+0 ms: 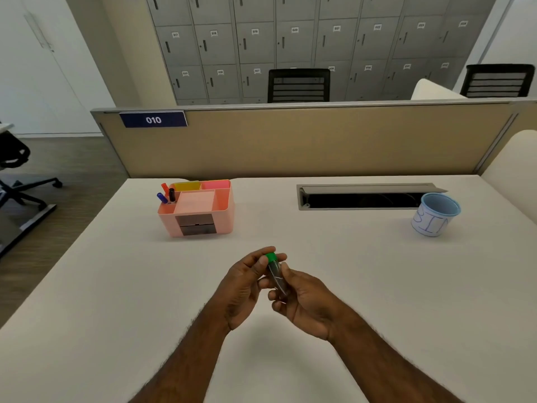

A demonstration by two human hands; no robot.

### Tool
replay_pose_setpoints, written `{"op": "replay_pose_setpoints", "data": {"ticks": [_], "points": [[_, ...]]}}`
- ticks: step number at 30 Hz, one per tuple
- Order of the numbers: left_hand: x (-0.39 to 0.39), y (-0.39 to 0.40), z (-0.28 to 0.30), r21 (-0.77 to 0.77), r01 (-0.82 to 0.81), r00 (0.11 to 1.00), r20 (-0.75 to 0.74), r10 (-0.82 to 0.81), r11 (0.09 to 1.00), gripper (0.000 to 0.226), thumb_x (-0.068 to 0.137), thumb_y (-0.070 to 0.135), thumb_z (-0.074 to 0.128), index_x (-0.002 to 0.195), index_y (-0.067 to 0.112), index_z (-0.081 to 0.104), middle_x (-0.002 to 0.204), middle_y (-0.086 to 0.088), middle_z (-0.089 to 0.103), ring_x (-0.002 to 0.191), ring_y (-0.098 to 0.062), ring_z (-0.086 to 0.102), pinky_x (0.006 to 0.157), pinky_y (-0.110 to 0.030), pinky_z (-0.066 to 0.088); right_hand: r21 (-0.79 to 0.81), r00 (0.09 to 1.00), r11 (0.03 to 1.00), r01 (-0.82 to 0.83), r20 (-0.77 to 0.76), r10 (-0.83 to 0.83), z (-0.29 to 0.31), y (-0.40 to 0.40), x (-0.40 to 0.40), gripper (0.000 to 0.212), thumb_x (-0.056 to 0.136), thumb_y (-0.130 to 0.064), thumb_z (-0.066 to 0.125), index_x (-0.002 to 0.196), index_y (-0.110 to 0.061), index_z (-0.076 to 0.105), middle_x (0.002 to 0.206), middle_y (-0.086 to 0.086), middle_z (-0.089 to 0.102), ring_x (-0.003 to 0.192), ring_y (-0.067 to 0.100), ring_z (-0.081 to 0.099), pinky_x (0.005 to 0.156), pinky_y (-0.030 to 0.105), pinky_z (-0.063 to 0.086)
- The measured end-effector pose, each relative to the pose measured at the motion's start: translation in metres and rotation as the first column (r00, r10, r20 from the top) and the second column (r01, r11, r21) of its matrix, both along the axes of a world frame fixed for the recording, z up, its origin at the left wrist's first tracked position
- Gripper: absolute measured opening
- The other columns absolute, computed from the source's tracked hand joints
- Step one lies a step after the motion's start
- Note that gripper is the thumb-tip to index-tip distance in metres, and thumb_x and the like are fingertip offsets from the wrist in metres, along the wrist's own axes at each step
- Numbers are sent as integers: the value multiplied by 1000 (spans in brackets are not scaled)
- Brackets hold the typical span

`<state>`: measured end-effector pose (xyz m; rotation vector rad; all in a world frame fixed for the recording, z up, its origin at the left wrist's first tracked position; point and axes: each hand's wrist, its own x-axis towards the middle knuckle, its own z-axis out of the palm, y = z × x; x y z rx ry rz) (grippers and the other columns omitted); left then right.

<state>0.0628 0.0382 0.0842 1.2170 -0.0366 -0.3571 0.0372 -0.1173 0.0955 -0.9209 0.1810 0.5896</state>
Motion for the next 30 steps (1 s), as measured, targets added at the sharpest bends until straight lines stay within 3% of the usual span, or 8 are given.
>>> {"op": "replay_pose_setpoints", "data": {"ticks": [5,9,12,15,18,23,26,30], "points": [[15,19,1,82,15,1000,15,-16,997,42,85,29,63,126,20,63,131,-4,67,122,-20,62,102,-33,47,-560,946,826,-65,228,229,1,13,35,32,94,-32,57,119,-13,63,116,0,68,106,13,59,85,26,46],[43,37,13,419,-116,992,5,125,901,62,83,53,60,139,27,51,151,0,48,135,-23,47,110,-44,37,-806,888,588,73,320,329,10,34,76,33,85,-40,67,109,-17,66,101,0,65,87,14,57,70,25,47],[72,58,14,779,-235,964,109,243,582,57,95,52,44,146,24,42,155,-3,41,140,-30,40,112,-49,37,-868,825,466,170,384,414,18,52,107,33,80,-39,71,106,-19,64,92,-7,60,82,11,56,64,22,45],[98,86,14,809,-362,915,215,341,463,46,101,38,40,142,19,45,147,-8,51,132,-33,49,105,-47,42,-874,790,426,233,425,441,25,71,136,27,77,-31,71,99,-18,64,89,-5,62,80,14,57,64,23,44],[120,112,11,864,-387,917,322,236,323,41,99,20,49,140,17,45,145,-10,52,128,-34,52,100,-47,48,-855,781,441,275,465,416,30,86,162,23,73,-22,69,94,-15,62,86,-4,60,78,16,55,58,19,43],[144,145,-1,977,-212,977,211,43,24,69,97,33,52,155,18,17,166,-7,11,151,-35,15,114,-55,30,-854,749,380,355,503,431,29,117,206,23,72,-13,69,91,-10,56,87,4,63,79,21,56,57,25,46],[152,149,-9,984,-166,986,166,-11,-59,72,97,41,46,156,20,10,167,-7,1,152,-33,4,118,-54,19,-855,728,295,426,518,449,25,133,226,21,75,-12,67,92,-12,55,94,12,67,87,31,61,71,39,54],[156,150,-23,983,-165,986,164,-11,-79,73,97,43,45,157,20,8,167,-6,0,153,-30,3,120,-50,15,-845,669,181,504,514,537,16,159,245,20,81,-20,70,94,-20,53,99,11,63,91,31,56,74,36,47]]}}
